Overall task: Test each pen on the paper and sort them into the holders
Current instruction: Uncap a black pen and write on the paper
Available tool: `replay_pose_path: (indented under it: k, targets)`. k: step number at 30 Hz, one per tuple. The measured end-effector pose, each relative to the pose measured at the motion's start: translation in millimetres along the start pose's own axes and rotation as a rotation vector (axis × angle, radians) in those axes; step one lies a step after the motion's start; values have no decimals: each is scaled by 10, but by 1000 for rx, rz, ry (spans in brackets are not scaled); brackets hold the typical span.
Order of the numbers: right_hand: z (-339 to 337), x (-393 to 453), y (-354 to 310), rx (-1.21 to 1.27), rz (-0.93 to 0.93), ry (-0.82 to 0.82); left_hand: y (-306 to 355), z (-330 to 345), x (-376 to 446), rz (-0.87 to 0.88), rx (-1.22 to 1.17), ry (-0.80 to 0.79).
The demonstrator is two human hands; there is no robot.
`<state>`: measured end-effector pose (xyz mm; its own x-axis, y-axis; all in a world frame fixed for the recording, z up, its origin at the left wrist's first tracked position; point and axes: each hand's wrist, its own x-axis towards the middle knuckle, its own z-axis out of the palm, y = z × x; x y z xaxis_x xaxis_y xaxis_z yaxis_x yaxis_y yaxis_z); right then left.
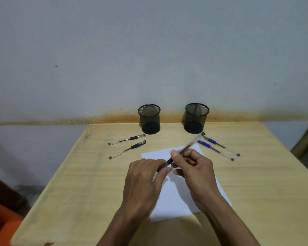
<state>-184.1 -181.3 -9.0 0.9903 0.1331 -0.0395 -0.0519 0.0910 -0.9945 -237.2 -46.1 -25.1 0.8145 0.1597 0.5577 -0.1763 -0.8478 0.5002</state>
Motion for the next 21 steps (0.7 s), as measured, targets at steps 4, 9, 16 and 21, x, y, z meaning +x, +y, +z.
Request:
replay_pose_path:
  k: [4,9,16,21]
  targets:
    - [-202,-17,1,64,34,10,102,146,31,16,-27,-51]
    - [-386,34,10,18,1,-12,142,183,146,23,-75,-151]
    - [-947,379,-297,243,-56,180,-165,-194,90,-251,-125,-156]
    - [-758,372,-289,276,-16,57,-643,-309,150,-273,105,-179]
